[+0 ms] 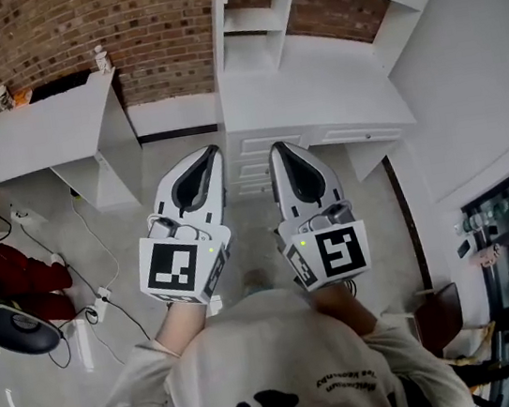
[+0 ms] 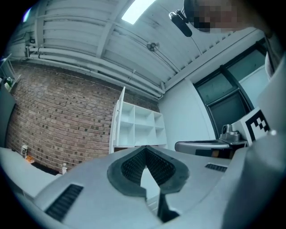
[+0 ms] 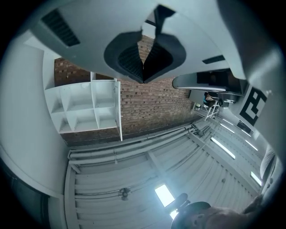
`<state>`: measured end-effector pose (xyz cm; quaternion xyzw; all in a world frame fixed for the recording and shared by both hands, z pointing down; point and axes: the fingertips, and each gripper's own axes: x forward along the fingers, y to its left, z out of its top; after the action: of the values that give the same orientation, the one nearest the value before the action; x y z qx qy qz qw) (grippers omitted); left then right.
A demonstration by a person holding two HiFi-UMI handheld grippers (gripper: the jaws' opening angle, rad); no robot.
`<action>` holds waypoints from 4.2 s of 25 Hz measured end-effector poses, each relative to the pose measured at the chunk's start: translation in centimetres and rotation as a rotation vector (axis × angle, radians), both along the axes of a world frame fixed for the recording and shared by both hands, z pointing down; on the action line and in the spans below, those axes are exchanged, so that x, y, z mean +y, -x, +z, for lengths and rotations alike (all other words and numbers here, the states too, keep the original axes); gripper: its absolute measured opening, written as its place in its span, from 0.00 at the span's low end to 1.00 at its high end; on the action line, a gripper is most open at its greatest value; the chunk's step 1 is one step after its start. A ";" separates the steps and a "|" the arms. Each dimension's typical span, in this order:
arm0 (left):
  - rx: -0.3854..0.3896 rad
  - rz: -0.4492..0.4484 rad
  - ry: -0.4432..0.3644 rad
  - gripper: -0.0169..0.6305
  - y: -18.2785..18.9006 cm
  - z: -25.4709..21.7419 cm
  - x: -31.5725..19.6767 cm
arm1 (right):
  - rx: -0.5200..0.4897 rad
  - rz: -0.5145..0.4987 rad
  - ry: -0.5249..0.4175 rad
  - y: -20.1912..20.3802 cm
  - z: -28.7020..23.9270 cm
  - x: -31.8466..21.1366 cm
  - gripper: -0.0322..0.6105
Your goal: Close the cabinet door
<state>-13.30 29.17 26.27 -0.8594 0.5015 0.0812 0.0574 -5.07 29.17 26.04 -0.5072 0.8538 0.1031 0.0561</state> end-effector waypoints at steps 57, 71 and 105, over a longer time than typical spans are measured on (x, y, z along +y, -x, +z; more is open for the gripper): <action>0.006 0.030 0.017 0.04 -1.2 0.5 -33.3 | 0.042 -0.013 0.014 -1.0 0.3 -33.0 0.07; -0.028 0.140 -0.027 0.04 0.8 -0.5 -41.1 | 0.038 0.082 -0.061 0.9 -1.6 -40.1 0.07; -0.121 0.135 -0.228 0.04 0.6 -14.5 -44.7 | 0.120 0.002 -0.258 1.8 -16.7 -44.5 0.07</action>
<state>-13.87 -15.49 11.76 -0.8824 0.4258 0.0892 0.1792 -6.85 -15.28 9.32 -0.4896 0.8347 0.2424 0.0698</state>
